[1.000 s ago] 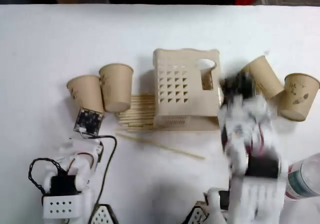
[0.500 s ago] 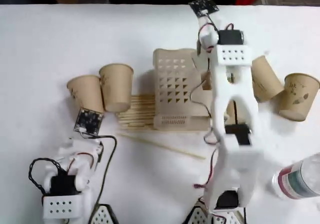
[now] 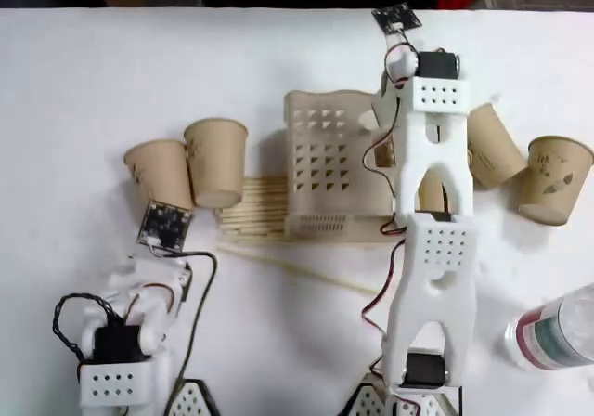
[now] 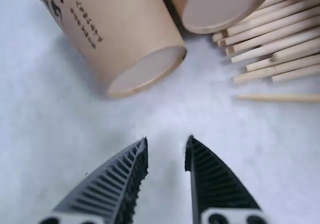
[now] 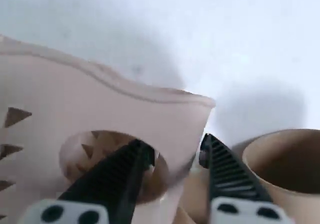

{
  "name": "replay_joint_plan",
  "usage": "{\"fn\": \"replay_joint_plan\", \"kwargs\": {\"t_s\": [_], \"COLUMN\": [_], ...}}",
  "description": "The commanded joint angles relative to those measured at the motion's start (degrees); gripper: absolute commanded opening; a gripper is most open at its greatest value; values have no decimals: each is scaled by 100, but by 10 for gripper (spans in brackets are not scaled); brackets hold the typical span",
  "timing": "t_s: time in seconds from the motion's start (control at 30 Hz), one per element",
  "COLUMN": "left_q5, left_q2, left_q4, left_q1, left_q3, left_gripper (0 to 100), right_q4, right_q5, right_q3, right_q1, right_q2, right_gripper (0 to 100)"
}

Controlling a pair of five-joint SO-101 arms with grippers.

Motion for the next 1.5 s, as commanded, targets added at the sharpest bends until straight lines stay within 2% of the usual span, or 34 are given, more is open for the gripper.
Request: {"fn": "replay_joint_plan", "kwargs": {"t_s": [0.0, 0.1, 0.13, 0.23, 0.4, 0.53, 0.67, 0.77, 0.93, 1.13, 1.3, 1.47], "left_q5": [62, 62, 62, 62, 62, 62, 62, 62, 62, 62, 62, 62], "left_q2": [-40, -40, -40, -40, -40, -40, -40, -40, -40, -40, -40, -40], "left_q4": [18, 18, 18, 18, 18, 18, 18, 18, 18, 18, 18, 18], "left_q1": [57, 57, 57, 57, 57, 57, 57, 57, 57, 57, 57, 57], "left_q3": [0, 0, 0, 0, 0, 0, 0, 0, 0, 0, 0, 0], "left_gripper": [136, 136, 136, 136, 136, 136, 136, 136, 136, 136, 136, 136], "right_q4": [-145, -145, -110, 57, 523, 892, 910, 892, 488, -708, -1033, 163], "right_q5": [-35, -44, -44, -97, -695, -774, -809, -1116, -1345, -1969, -1969, -1196], "right_q3": [-343, -580, -668, -976, -1908, -2743, -3209, -3385, -3508, -3508, -3534, -3508], "right_q1": [66, 66, 57, 48, 48, -84, -171, -171, -171, -171, -171, -224], "right_q2": [84, 198, 198, 136, -13, -110, -330, -567, -813, -734, -699, -1059], "right_gripper": [141, 17, 11, 12, 16, 16, 16, 16, 16, 16, 16, 15]}}
